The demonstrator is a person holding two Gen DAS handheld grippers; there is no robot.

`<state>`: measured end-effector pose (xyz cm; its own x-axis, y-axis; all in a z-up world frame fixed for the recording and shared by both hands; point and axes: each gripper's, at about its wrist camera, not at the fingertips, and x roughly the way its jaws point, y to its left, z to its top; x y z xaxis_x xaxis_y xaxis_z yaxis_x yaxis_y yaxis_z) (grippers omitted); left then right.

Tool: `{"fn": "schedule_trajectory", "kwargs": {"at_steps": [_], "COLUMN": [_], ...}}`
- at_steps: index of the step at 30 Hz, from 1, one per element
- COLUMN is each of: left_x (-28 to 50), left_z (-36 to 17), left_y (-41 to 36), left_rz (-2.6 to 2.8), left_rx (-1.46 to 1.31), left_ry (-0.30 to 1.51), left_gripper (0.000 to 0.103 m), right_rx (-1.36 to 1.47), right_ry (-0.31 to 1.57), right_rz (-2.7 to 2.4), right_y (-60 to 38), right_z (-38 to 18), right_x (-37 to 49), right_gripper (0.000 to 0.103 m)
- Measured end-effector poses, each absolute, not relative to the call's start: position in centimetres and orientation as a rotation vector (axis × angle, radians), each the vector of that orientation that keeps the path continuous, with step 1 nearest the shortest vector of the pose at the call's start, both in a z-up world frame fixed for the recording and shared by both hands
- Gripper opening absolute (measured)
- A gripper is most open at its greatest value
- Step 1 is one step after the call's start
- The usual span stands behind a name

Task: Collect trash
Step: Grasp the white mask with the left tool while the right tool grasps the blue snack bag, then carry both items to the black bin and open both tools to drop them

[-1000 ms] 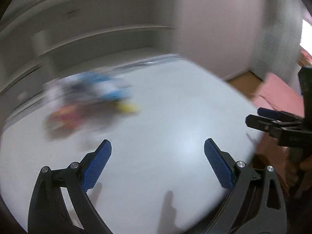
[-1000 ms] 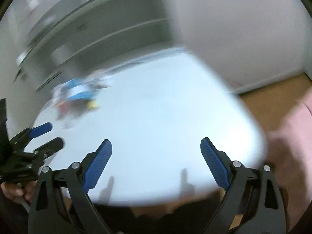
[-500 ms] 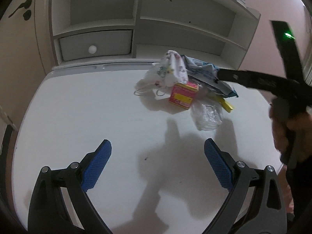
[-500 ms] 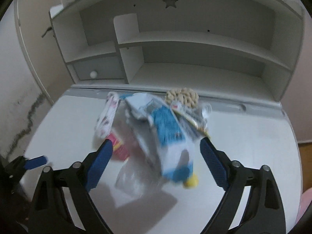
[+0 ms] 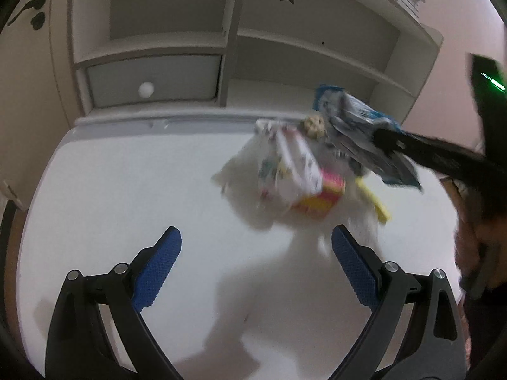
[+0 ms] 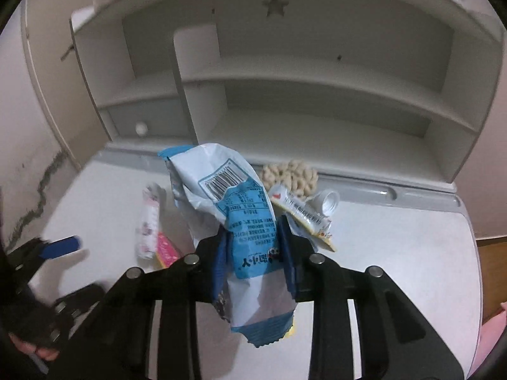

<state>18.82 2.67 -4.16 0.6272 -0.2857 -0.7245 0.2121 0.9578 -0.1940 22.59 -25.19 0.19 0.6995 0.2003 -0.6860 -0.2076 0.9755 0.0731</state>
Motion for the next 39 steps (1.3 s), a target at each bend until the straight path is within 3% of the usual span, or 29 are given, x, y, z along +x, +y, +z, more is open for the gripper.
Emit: {"fn": "schedule_trajectory", "kwargs": {"at_steps": [13,15,16,17,18,25,29,39], "left_x": [26.6,26.6,26.6,26.5,26.5,23.3,20.8,8.3], "left_z": [-4.3,-4.7,-4.7,-4.7,-4.7,-0.7,1.6,1.7], "left_y": [-1.0,-0.9,-0.6,-0.5,-0.3,0.1,-3.7,-26.8], "left_rz": [-0.207,-0.196,-0.193,-0.201,-0.204,-0.162,-0.257,-0.797], "left_rx": [-0.105,-0.111,-0.123,-0.134,-0.14,-0.089,-0.055,0.092], "left_ry": [0.88,0.891,0.894,0.898,0.908,0.807,0.765,0.741], "left_gripper": [0.092,0.074,0.055,0.026,0.017,0.013,0.013,0.013], "right_rx": [0.053,0.061,0.066,0.071,0.079,0.161,0.248,0.383], "right_ry": [0.721,0.724,0.725,0.724,0.722,0.683,0.679,0.682], "right_rz": [0.238,0.23,0.227,0.221,0.217,0.121,-0.015,-0.488], "right_y": [-29.1,-29.8,-30.1,-30.6,-31.0,-36.4,-42.4,-56.7], "right_z": [1.7,1.5,1.4,1.4,1.5,2.2,1.3,-3.8], "right_x": [16.2,15.6,15.4,15.0,14.7,10.8,6.9,-6.9], "right_gripper": [0.03,0.03,0.03,0.03,0.03,0.03,0.03,0.03]}}
